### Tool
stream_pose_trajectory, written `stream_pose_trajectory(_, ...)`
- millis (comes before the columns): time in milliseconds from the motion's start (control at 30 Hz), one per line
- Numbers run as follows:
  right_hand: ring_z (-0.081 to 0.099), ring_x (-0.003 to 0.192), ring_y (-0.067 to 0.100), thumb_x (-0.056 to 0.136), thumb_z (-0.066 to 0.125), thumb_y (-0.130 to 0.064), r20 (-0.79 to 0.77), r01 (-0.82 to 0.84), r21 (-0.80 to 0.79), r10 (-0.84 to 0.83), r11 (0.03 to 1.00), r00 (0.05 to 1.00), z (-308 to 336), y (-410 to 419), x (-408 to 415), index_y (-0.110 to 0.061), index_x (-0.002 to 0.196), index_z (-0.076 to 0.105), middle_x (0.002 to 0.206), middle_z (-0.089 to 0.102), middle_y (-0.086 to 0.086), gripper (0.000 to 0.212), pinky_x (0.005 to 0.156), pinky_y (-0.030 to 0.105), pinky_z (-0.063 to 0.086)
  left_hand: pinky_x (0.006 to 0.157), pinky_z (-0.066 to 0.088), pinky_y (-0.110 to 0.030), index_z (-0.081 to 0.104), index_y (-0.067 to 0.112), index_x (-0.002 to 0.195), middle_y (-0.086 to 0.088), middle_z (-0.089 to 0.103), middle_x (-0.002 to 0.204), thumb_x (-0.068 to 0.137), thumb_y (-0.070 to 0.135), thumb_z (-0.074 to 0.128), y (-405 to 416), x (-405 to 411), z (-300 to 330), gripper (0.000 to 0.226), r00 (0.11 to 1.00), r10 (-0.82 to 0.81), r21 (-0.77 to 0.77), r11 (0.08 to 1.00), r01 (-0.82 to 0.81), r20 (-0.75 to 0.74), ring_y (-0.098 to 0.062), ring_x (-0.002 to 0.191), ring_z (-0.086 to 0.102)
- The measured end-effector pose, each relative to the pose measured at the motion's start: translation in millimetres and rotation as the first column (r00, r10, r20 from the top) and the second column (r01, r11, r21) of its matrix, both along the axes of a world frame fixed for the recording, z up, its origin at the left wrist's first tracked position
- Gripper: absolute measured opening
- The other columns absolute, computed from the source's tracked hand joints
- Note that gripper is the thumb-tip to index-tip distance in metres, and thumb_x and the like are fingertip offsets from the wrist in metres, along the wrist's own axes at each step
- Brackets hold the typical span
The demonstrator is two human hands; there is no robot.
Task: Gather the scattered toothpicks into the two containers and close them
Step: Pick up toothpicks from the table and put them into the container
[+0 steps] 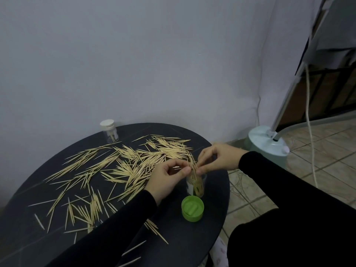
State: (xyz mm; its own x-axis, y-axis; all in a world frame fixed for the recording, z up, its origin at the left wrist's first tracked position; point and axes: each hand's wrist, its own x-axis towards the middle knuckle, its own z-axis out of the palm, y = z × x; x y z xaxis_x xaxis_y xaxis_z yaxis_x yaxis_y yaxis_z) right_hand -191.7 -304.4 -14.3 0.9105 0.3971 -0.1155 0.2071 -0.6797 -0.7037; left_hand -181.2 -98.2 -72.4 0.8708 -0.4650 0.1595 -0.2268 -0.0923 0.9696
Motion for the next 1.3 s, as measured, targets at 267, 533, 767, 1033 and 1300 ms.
stream_pose_trajectory(267, 0.051, 0.074, 0.007, 0.067, 0.074, -0.053, 0.084, 0.009, -0.043, -0.006, 0.999, 0.996, 4.3, -0.6, 2.3, -0.045, 0.096, 0.069, 0.083, 0.062, -0.013, 0.031, 0.069, 0.033, 0.044, 0.099, 0.046, -0.038, 0.060, 0.030, 0.119, 0.011, 0.064, 0.117, 0.064, 0.054, 0.077, 11.9, 7.0, -10.0, 0.062, 0.984, -0.113, 0.186, 0.979, 0.087, 0.134, -0.005, 0.112, 0.058)
stream_pose_trajectory(533, 0.048, 0.074, 0.010, 0.068, 0.078, -0.050, 0.205, -0.066, -0.085, 0.082, 0.994, 0.975, 1.9, 21.3, 1.4, -0.037, 0.114, 0.069, 0.082, 0.058, -0.015, 0.049, 0.067, 0.034, 0.043, 0.092, 0.051, -0.034, 0.066, 0.031, 0.107, 0.013, 0.070, 0.104, 0.065, 0.041, 0.083, 5.9, 5.9, -10.4, 0.046, 0.978, -0.135, 0.241, 0.966, 0.094, 0.159, -0.003, 0.101, 0.064)
stream_pose_trajectory(767, 0.057, 0.088, 0.012, 0.081, 0.074, -0.036, 0.238, -0.035, -0.196, 0.083, 0.980, 0.968, 1.5, 27.3, 5.2, -0.030, 0.095, 0.077, 0.094, 0.066, -0.012, 0.016, 0.079, 0.038, 0.050, 0.092, 0.051, -0.032, 0.066, 0.027, 0.114, 0.012, 0.071, 0.104, 0.069, 0.033, 0.084, 10.3, 11.2, -11.5, 0.049, 0.980, -0.098, 0.247, 0.967, 0.053, 0.173, -0.001, 0.099, 0.064)
stream_pose_trajectory(1033, 0.057, 0.087, 0.011, 0.083, 0.070, -0.038, 0.246, -0.010, -0.130, 0.042, 0.991, 0.968, 0.9, 24.8, 7.2, -0.030, 0.091, 0.076, 0.092, 0.061, -0.008, 0.012, 0.073, 0.029, 0.050, 0.095, 0.046, -0.025, 0.061, 0.031, 0.121, 0.014, 0.067, 0.111, 0.060, 0.034, 0.088, 14.0, 19.3, -9.9, 0.067, 0.980, -0.123, 0.344, 0.937, 0.063, 0.154, 0.002, 0.105, 0.059)
stream_pose_trajectory(1300, 0.052, 0.098, 0.010, 0.092, 0.062, -0.029, 0.292, 0.179, -0.375, -0.068, 0.910, 0.954, -21.0, 27.9, 41.8, -0.028, 0.116, 0.068, 0.102, 0.053, -0.011, 0.025, 0.089, 0.028, 0.047, 0.096, 0.040, -0.027, 0.054, 0.032, 0.129, 0.010, 0.054, 0.123, 0.084, 0.046, 0.065, 44.3, 45.5, 1.0, 0.049, 0.898, -0.026, 0.748, 0.565, -0.349, 0.438, -0.008, 0.114, 0.047)
